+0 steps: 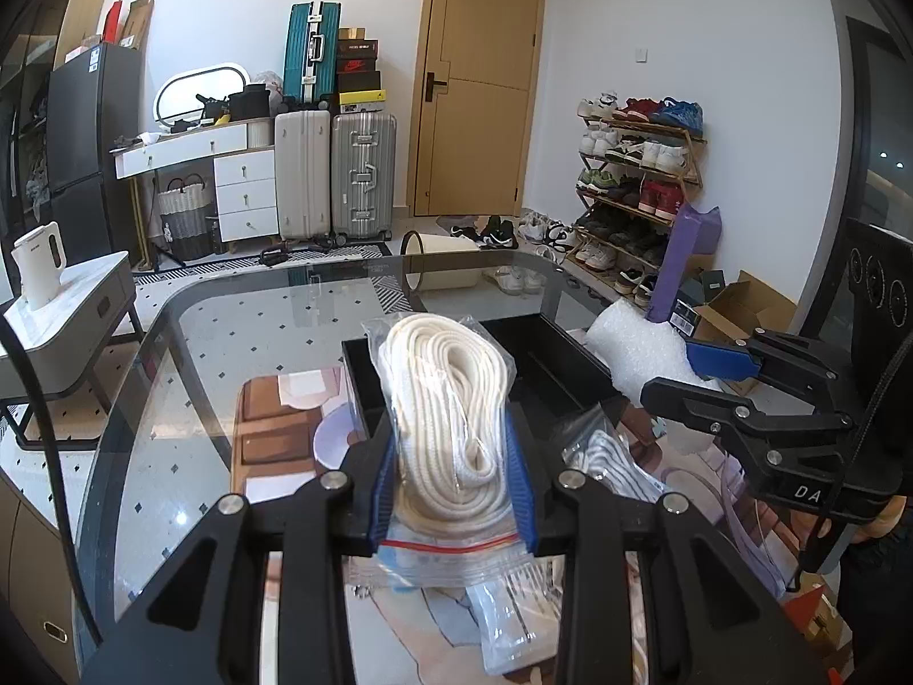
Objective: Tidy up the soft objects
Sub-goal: 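Carry the foam sleeve and rope bag over the black box with both tools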
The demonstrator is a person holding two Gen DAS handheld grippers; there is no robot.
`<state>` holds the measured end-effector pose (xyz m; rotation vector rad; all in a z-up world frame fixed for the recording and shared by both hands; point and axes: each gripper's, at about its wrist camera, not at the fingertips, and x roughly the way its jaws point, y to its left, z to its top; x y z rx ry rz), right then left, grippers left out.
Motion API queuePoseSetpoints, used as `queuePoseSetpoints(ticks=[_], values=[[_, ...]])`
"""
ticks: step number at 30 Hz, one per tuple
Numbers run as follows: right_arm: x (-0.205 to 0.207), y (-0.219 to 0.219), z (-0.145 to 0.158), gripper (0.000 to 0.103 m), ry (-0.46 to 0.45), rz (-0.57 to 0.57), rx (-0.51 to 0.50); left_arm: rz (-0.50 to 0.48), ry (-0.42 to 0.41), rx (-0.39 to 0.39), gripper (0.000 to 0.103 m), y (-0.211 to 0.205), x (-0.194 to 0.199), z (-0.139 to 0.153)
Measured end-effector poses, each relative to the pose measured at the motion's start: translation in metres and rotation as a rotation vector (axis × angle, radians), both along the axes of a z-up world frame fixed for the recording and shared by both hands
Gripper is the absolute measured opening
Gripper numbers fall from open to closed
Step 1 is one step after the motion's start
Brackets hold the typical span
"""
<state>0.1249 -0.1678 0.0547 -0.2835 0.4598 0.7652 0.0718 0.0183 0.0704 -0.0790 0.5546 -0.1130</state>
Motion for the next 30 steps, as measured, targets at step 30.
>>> queuePoseSetpoints(ticks=[30], values=[[0.049, 0.020, 0.007, 0.039, 0.054, 0.024, -0.005, 0.025, -0.006, 0.005, 0.032, 0.005, 0.066, -0.011]])
